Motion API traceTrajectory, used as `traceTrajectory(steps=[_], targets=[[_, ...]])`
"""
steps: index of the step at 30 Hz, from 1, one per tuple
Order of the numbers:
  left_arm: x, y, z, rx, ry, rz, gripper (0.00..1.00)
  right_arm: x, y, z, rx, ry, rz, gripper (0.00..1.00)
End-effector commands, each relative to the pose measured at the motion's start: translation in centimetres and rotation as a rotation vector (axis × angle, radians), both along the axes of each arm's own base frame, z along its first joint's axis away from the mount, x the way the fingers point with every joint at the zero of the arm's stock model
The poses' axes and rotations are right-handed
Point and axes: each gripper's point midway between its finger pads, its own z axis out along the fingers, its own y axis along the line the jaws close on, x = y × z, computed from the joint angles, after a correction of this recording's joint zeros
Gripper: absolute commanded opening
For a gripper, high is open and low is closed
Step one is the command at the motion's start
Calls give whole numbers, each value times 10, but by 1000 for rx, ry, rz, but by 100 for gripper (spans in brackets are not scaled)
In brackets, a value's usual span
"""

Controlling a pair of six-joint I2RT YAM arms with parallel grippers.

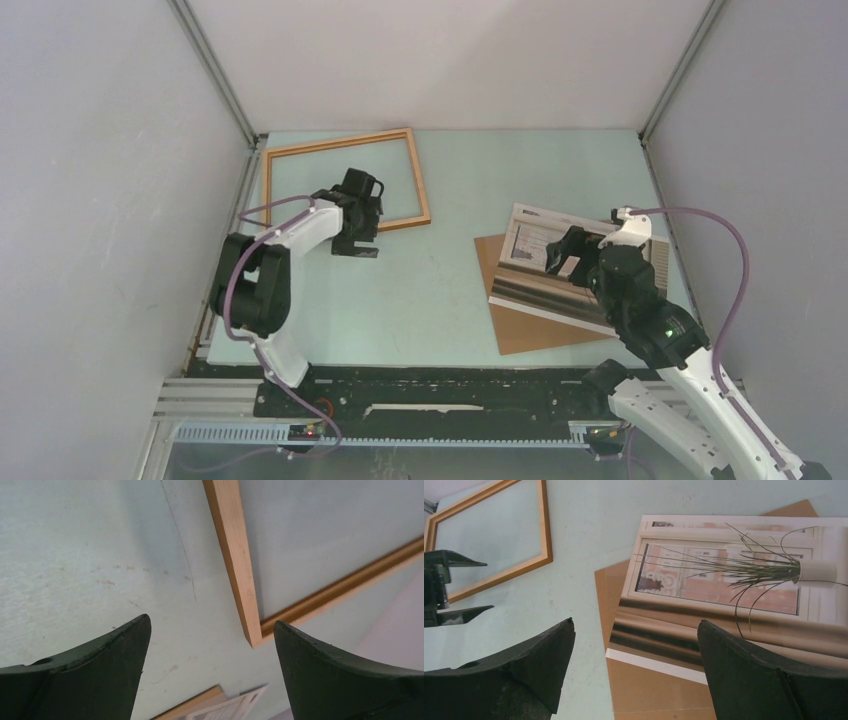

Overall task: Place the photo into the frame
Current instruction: Move the photo frame to the center of the board.

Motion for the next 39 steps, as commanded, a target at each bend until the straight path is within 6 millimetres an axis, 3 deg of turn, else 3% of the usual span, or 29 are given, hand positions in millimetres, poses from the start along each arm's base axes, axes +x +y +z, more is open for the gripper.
traceTrajectory(steps=[1,10,16,22,24,27,29,34,39], targets=[[23,13,-7,-37,53,133,100,-4,1,5,29,-16,3,99],[33,31,-43,-21,204,172,100,-6,2,-4,32,11,6,100],[30,48,-46,39,295,164,96,-5,5,-10,38,40,7,100],[5,71,-51,152,333,145,62,-6,10,-11,66,51,23,100],[-4,77,-55,177,356,118,45,-7,12,-9,75,46,31,100],[-15,84,-60,203,385,91,34,-7,13,-9,78,46,36,100],[-21,88,-63,212,387,64,17,-7,14,-10,75,50,38,100],[-45,94,-58,262,376,-79,7,-9,12,-16,62,74,37,100],[-69,95,-45,351,290,-362,0,-6,18,-20,47,78,69,100]])
